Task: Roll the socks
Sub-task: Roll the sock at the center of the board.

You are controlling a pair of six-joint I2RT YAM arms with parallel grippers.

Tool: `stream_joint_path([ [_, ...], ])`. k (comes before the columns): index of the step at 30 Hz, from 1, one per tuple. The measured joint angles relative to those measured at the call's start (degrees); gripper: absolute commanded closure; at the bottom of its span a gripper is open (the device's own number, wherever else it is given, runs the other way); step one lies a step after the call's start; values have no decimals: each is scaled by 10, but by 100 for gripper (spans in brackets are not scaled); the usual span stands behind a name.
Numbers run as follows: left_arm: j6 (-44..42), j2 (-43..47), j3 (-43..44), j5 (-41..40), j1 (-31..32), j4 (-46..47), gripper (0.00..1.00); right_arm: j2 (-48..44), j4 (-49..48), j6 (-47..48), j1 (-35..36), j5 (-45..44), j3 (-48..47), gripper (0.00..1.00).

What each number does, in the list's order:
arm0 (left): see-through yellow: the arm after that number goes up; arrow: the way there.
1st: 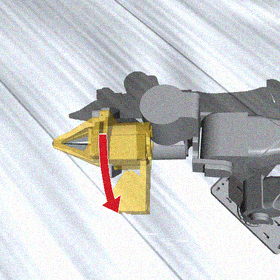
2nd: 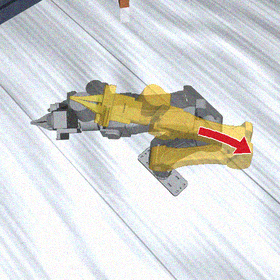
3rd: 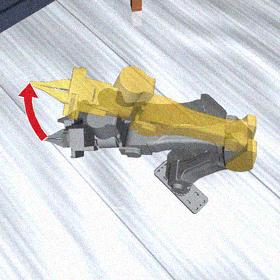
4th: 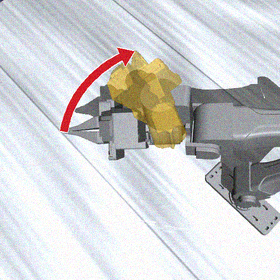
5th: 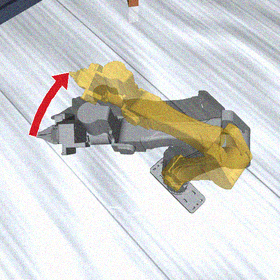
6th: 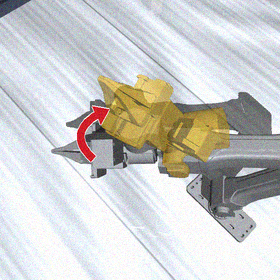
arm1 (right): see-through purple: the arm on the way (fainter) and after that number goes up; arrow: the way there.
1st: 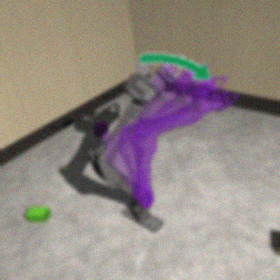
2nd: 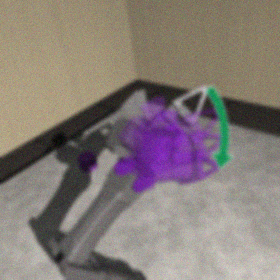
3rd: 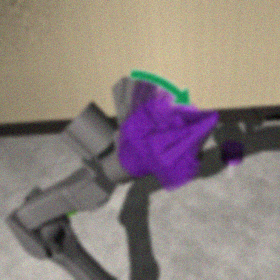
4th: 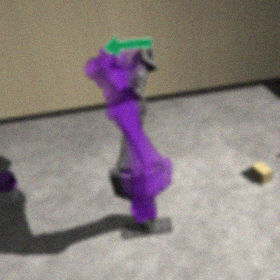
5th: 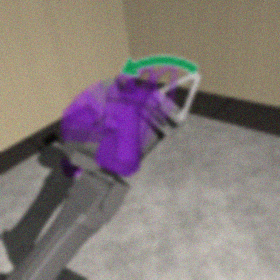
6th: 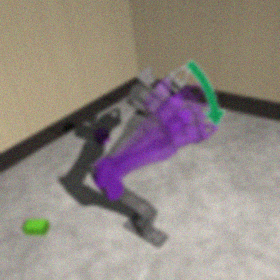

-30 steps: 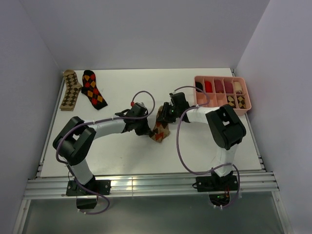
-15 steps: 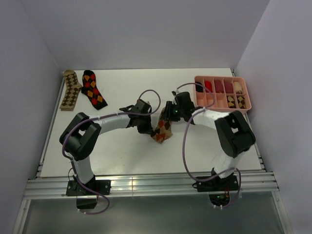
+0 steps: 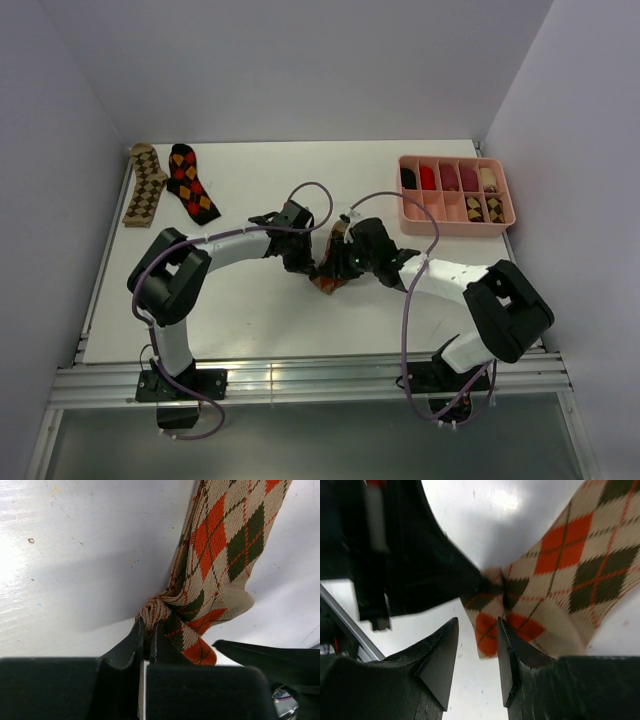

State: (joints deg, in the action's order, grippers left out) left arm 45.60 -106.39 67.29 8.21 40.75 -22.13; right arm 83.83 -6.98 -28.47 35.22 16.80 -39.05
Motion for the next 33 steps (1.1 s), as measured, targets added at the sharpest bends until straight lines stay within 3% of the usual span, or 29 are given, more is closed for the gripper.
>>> stream_joint_path([
  [6,0,0,0,0,0,-1,99,16,-5,-4,13,-16,24,61],
  [7,0,0,0,0,0,0,97,20,-7,-4,13,-18,27,65],
  [8,0,0,0,0,0,0,94,23,-8,-4,13,-19,29,79],
  [9,1,0,0,-1,0,0,92,25,-12,-4,14,-20,30,84],
  [11,2,0,0,-3,0,0,83,29,-18,-10,14,-20,31,98],
  [12,1,0,0,-4,0,0,78,31,-21,-13,14,-20,32,100],
  [13,2,0,0,-7,0,1,66,33,-25,-17,14,-19,33,100],
  [15,5,4,-6,-17,0,5,55,38,-36,-28,10,-17,40,100],
  [16,8,8,-12,-23,0,6,42,40,-41,-35,6,-11,43,100],
  [19,21,31,-37,-47,0,13,31,50,-66,-65,-19,19,56,100],
  [27,65,130,-118,-58,0,76,31,114,-154,-172,-95,142,82,100],
  [33,82,139,-154,-43,0,123,37,135,-172,-199,-108,175,82,100],
])
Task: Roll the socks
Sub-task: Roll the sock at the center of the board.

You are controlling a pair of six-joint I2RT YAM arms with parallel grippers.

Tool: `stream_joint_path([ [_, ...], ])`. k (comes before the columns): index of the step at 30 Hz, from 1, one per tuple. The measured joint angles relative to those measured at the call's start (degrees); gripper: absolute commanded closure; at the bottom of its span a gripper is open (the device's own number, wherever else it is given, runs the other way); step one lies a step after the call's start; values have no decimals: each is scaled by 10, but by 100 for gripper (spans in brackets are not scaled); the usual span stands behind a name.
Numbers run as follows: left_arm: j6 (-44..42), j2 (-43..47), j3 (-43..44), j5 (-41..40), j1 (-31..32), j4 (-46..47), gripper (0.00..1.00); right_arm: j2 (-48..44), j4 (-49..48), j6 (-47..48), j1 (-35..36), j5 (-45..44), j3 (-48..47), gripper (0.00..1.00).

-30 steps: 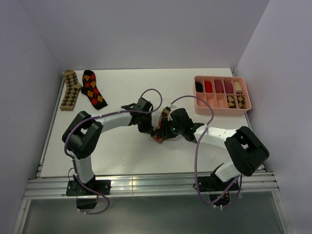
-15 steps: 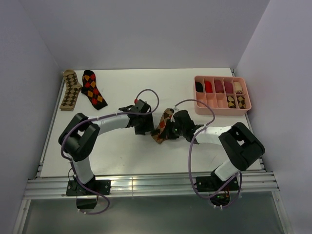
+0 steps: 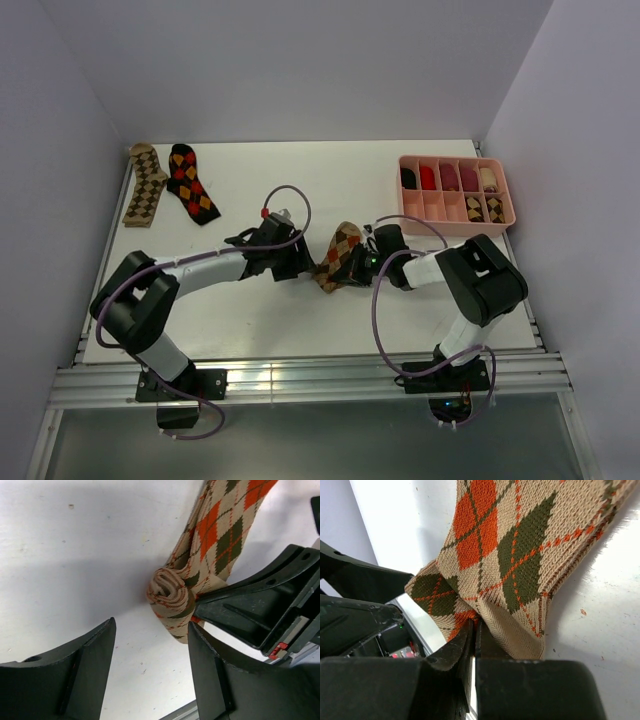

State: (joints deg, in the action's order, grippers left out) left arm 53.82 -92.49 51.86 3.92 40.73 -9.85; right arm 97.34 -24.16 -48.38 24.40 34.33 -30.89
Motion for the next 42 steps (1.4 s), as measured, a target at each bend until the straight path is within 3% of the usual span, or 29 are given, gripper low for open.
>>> stream_joint_path([
  [10,19,-36,-9,23,0,62,51,4,9,3,-1,7,-7,100],
  [14,27,-63,-9,27,0,83,64,4,12,7,-1,8,-9,100],
  [18,28,-70,-9,32,0,100,66,4,12,14,-1,9,-9,98],
  [24,27,-89,4,38,-1,107,67,-14,39,49,4,-6,-15,63],
  [25,26,-92,9,39,0,105,67,-26,51,60,8,-16,-16,54],
  [28,23,-98,21,40,1,95,67,-79,101,98,25,-64,-17,45],
  [35,-8,-113,63,37,2,46,66,-229,219,213,104,-249,-29,39],
  [42,-28,-121,83,37,2,21,67,-249,240,301,205,-382,-51,39],
])
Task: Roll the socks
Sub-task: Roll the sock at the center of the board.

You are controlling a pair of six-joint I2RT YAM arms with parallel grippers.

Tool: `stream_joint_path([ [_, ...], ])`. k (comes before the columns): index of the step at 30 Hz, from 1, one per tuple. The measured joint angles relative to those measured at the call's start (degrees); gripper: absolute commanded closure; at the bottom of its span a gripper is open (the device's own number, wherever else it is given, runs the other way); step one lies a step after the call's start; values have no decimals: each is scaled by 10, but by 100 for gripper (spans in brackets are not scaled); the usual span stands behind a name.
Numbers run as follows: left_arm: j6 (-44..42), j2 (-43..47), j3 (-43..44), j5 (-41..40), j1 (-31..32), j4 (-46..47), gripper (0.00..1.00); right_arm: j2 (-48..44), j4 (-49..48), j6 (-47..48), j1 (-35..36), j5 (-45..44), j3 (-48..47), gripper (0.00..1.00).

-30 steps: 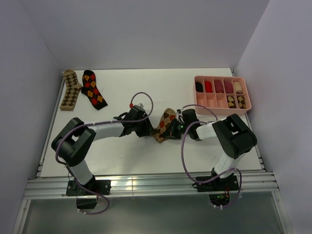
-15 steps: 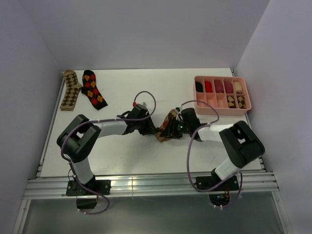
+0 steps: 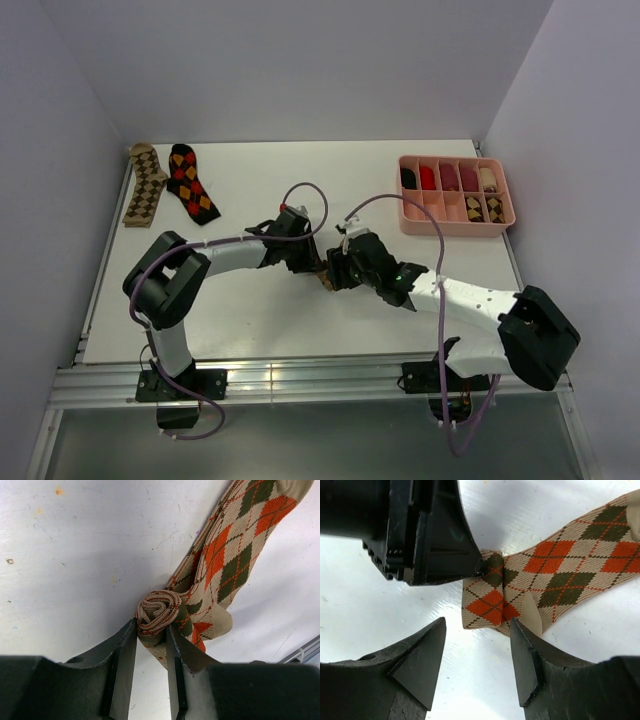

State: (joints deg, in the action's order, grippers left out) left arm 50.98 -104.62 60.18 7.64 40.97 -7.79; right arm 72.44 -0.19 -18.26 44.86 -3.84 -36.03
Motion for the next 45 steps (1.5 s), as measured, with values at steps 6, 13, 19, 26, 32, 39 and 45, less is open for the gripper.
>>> stream_joint_path([
  [6,-9,-3,8,0,0,-10,67,56,5,33,57,-61,-21,38],
  [13,-10,-3,10,0,0,-16,68,132,2,56,108,-130,-57,39],
  [19,-10,-3,10,0,0,-16,68,198,7,57,121,-196,-77,44],
  [26,-7,-3,10,-1,-1,-16,69,216,0,64,137,-228,-80,98],
  [32,-1,21,-31,8,-26,-7,63,223,-11,59,136,-174,-93,100],
  [39,-3,96,-85,-8,-103,-38,40,250,-69,-3,89,16,-121,100],
  [45,13,147,-108,-30,-111,-28,35,279,-123,-91,5,214,-121,100],
])
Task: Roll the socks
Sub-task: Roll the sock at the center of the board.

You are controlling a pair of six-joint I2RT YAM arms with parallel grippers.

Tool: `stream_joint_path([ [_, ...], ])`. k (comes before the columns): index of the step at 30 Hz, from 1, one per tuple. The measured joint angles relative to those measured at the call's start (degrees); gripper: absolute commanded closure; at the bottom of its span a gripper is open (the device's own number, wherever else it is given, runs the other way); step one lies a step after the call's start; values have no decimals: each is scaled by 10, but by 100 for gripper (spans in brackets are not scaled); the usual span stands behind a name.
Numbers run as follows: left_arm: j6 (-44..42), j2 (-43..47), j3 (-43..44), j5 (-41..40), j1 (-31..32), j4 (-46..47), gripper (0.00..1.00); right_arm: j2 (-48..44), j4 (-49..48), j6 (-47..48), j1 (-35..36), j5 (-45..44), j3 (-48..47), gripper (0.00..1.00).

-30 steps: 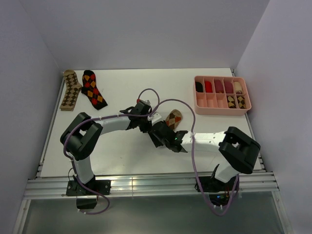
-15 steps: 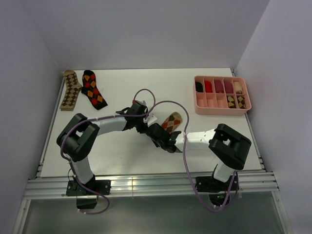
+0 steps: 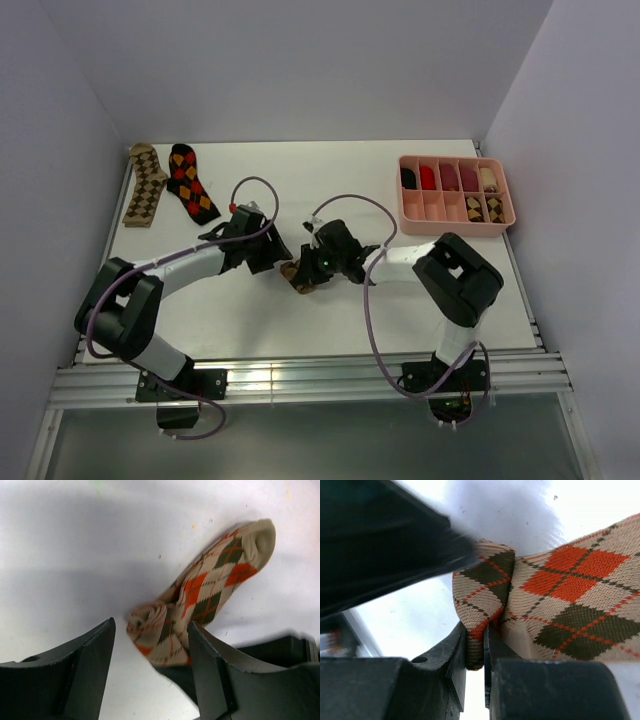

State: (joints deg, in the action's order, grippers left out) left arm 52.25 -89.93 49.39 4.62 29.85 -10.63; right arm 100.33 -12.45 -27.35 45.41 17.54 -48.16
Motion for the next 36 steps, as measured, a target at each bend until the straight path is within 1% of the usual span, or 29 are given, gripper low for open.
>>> stream_joint_path([
  [4,21,34,-35,0,1,8,36,39,-32,-50,-48,115,-5,100],
  [7,33,46,-57,1,1,13,37,65,-58,-83,-72,186,-7,100],
  [13,49,47,-75,1,9,24,39,107,-106,-144,-107,292,-6,100],
  [19,60,39,-76,3,17,43,41,138,-153,-196,-124,343,-4,100],
  [23,62,35,-76,3,19,43,41,146,-193,-231,-134,361,15,100],
  [31,62,34,-76,3,26,48,43,179,-315,-317,-166,398,64,100],
  [34,62,28,-76,3,33,57,44,194,-366,-341,-172,411,72,100],
  [36,62,20,-76,2,36,64,47,203,-396,-355,-175,417,75,100],
])
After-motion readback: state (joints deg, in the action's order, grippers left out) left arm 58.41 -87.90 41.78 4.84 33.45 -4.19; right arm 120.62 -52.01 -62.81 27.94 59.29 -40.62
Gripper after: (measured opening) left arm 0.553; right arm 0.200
